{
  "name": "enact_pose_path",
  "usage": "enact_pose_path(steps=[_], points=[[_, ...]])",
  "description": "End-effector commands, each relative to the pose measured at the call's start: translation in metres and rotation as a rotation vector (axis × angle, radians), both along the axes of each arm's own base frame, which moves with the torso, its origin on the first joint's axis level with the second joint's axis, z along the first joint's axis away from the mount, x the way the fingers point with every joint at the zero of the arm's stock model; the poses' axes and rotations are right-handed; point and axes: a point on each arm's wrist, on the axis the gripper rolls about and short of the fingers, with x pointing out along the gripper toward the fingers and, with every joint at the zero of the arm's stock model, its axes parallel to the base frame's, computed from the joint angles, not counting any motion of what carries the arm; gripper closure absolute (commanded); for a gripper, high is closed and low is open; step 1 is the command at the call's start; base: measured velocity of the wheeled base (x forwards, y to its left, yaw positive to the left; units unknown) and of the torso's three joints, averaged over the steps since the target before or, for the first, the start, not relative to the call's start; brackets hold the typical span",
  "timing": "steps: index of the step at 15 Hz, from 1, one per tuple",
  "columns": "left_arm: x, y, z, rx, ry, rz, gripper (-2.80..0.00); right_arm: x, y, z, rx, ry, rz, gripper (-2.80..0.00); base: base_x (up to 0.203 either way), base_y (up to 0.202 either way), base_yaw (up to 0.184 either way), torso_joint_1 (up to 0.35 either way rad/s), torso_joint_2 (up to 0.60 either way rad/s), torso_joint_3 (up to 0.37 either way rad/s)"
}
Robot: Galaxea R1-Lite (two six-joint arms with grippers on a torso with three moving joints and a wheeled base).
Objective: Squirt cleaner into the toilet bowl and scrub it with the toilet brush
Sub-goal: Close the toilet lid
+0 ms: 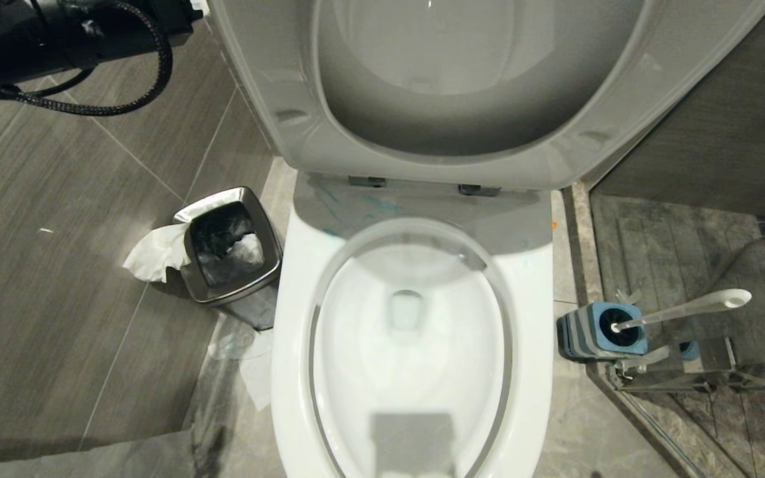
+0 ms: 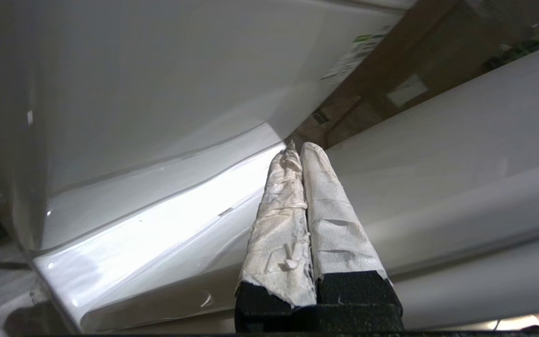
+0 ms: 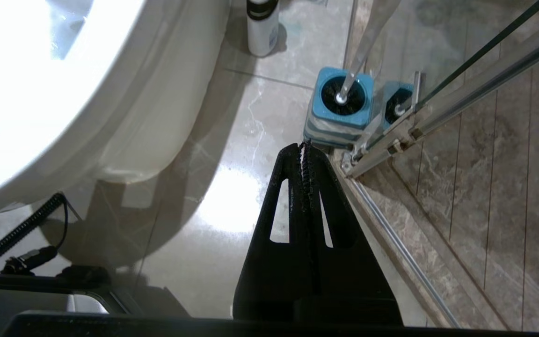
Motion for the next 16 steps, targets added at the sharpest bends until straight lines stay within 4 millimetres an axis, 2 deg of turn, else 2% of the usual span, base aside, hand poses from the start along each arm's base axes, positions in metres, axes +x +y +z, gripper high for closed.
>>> enact_pose_path(steps=[1,13,16], points=[[-0.01,0.002,0.003,0.002,-0.01,-0.02,0.0,0.0,0.0,0.0,-0.001,0.001,0.001,0.0,0.0,0.0,0.0,0.002,0.01,0.171],[-0.048,0.01,0.002,0.022,-0.008,-0.104,0.0,0.0,0.0,0.0,-0.001,0.001,0.001,0.0,0.0,0.0,0.0,0.001,0.0,0.2],[-0.053,0.012,0.003,0.023,-0.022,-0.094,0.0,0.0,0.0,0.0,-0.001,0.001,0.001,0.0,0.0,0.0,0.0,-0.003,0.0,0.071]])
